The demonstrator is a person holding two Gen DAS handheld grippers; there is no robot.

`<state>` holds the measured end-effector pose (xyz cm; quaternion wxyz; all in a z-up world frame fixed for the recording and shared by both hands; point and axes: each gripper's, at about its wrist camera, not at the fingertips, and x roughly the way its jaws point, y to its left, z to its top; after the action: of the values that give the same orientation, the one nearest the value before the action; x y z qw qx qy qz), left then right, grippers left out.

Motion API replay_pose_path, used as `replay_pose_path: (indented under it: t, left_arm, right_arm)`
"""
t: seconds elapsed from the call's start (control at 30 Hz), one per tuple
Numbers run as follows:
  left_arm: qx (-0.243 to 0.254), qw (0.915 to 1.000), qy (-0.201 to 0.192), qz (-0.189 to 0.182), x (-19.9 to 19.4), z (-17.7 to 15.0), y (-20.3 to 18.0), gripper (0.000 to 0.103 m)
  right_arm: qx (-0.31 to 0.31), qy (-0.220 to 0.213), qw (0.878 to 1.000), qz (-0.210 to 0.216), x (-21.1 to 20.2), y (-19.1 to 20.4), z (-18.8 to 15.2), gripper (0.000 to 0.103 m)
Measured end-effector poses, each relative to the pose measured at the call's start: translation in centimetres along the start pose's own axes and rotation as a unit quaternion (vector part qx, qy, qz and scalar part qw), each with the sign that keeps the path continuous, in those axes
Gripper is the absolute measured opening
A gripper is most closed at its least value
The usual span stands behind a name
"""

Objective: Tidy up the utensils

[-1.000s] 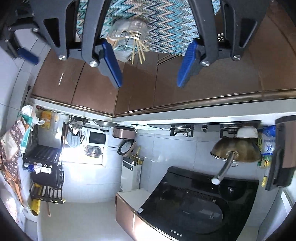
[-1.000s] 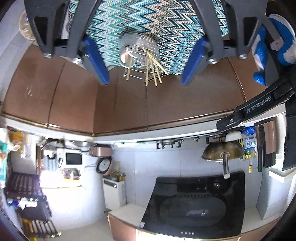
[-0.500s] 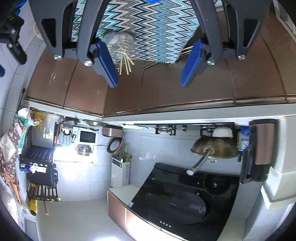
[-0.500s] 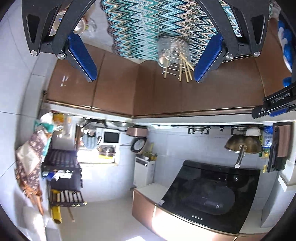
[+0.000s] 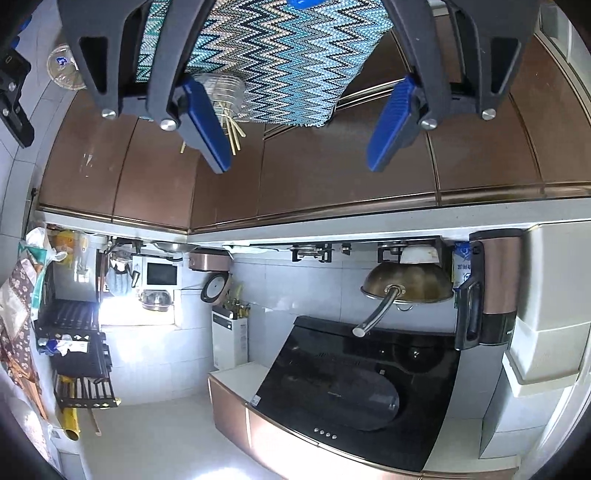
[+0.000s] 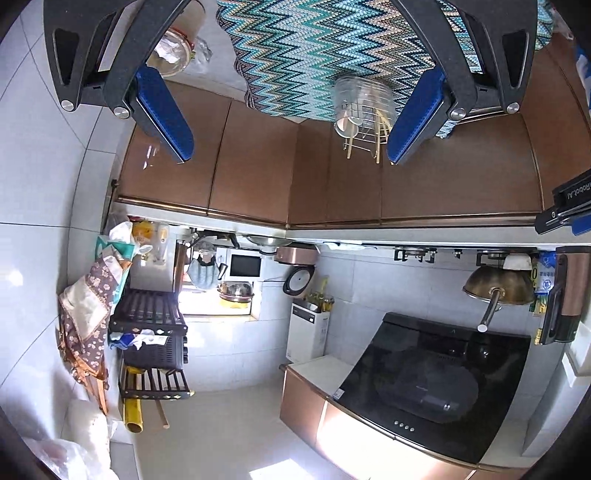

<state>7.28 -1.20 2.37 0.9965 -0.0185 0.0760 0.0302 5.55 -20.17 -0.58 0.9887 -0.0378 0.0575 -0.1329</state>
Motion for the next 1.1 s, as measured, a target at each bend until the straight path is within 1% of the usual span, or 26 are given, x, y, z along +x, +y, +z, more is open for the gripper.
replay_pose_path:
  t: [0.17, 0.57, 1.1]
  left_arm:
    - [0.014, 0.9998, -0.011, 0.010, -0.8, -0.2, -0.7, 0.075]
    - [0.035, 0.9992, -0.015, 0.011, -1.6, -0.8, -1.8, 0.075]
    - [0.031, 0.9993, -0.018, 0.012, -2.7, -1.2, -1.4, 0.075]
  right_arm:
    - [0.005, -0.001, 1.000, -0.010, -0.4, -0.8, -0.3, 0.103]
    - [0.013, -0.003, 0.999, -0.040, -0.9, -2.2, -0.9, 0.103]
    - [0.020, -0.008, 0.998, -0.053, -2.0, -3.0, -1.1, 0.103]
